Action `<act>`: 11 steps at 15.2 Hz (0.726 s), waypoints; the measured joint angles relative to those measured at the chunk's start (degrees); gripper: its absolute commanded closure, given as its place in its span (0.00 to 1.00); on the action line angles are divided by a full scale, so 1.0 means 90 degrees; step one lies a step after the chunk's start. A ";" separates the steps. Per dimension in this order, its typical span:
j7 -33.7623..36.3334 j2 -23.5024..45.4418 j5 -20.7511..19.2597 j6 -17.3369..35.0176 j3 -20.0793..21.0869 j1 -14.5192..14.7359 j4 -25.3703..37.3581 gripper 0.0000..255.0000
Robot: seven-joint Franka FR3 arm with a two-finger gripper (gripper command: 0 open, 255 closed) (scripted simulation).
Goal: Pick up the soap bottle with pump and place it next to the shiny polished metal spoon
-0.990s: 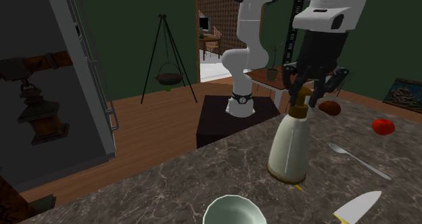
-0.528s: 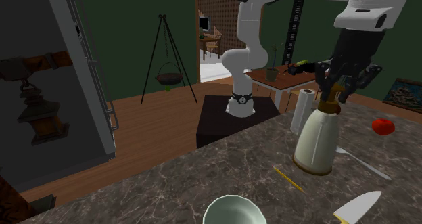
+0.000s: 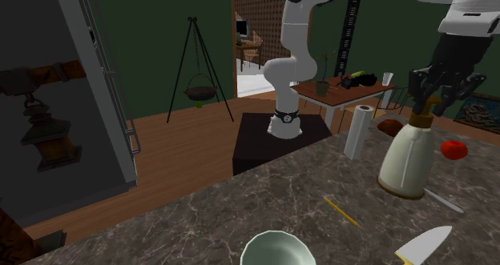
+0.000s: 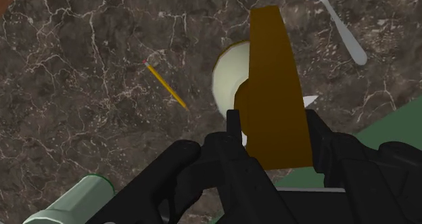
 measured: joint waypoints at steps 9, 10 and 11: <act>0.1357 0.0738 -0.0170 -0.0191 0.0601 0.0734 0.0889 1.00; 0.1521 0.0829 -0.0197 -0.0254 0.0666 0.0833 0.1035 1.00; 0.1662 0.0898 -0.0219 -0.0298 0.0721 0.0919 0.1143 1.00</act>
